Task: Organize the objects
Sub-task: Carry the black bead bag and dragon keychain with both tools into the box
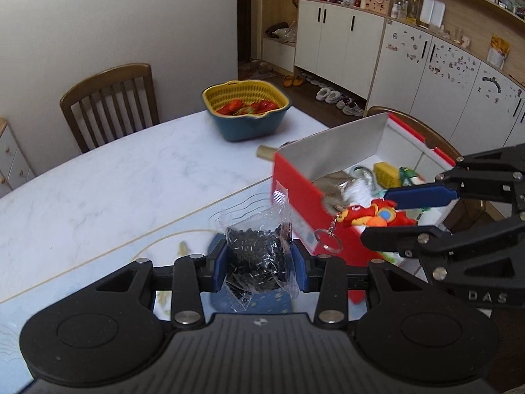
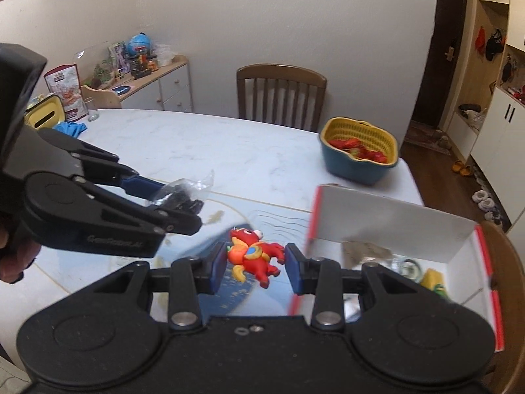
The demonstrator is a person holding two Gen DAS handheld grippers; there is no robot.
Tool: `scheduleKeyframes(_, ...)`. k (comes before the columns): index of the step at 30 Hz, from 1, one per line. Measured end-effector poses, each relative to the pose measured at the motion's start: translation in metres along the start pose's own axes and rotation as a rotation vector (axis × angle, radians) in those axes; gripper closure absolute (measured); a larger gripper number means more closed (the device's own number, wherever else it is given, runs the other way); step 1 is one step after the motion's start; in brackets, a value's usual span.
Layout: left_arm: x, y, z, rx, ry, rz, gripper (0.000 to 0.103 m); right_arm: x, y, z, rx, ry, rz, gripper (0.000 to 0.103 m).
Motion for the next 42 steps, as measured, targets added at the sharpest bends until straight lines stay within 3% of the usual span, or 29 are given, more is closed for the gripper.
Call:
scheduleKeyframes(12,0.023,0.069,0.025,-0.006,0.004,0.037,0.064,-0.009,0.079,-0.020,-0.041,0.037,0.002,0.067)
scheduleKeyframes(23,0.037,0.114,0.069,-0.018,-0.031,0.064,0.064,-0.030,0.153,-0.014,-0.095,0.027,0.033,0.067)
scheduleKeyframes(35,0.040,0.144,0.130,-0.030,-0.116,0.106,0.064,-0.056,0.208,0.025,-0.103,-0.034,0.092,0.067)
scheduleKeyframes(42,0.036,0.147,0.158,-0.026,-0.162,0.111,0.064,-0.085,0.213,0.051,-0.053,-0.133,0.079,0.067)
Point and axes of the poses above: each gripper's, at about its wrist camera, not at the fingertips, and z roughly the way its jaws point, y to its right, x to its top, the point moved 9 cm from there along z, roughly the way its jaws point, and after that the axes turned 5 degrees about -x, right-handed, at the moved point
